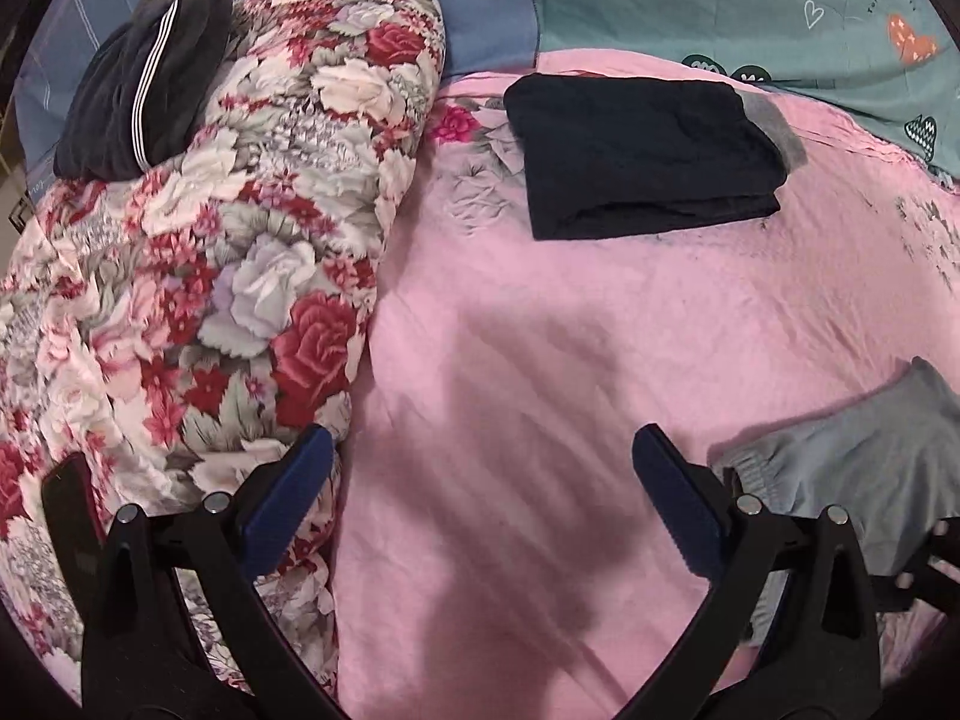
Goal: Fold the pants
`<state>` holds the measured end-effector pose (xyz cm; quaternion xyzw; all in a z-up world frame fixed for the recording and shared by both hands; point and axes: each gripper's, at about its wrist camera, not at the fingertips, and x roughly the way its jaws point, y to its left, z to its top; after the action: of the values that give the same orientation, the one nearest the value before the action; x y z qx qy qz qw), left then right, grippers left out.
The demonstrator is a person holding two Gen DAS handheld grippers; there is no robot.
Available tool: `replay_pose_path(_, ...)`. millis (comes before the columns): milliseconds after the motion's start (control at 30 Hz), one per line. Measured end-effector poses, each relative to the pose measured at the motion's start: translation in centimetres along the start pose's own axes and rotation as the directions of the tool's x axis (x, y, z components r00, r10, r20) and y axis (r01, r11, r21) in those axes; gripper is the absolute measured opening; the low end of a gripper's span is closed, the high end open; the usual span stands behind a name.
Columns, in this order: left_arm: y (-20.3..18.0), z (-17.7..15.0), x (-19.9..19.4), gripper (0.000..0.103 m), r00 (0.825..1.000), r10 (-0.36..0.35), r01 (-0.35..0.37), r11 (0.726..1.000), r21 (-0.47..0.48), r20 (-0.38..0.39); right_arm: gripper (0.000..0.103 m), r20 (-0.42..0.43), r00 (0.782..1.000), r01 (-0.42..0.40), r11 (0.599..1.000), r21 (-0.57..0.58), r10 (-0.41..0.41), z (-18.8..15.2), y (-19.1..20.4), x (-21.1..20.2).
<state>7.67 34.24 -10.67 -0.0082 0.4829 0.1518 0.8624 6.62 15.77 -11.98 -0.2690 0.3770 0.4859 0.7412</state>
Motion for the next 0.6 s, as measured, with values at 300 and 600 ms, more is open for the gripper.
replay_pose_path(300,1.3,-1.5,1.8,0.101,0.991,-0.128,0.126,0.989,-0.076,-0.030,0.029,-0.121,0.992,-0.020,0.978,0.208,0.046,-0.7,-2.3,4.2)
replay_pose_path(600,1.3,-0.1,3.7,0.101,0.973,-0.228,0.222,0.968,-0.120,-0.044,0.019,-0.129,0.989,-0.027,0.946,0.324,0.072,0.1,-3.6,4.0)
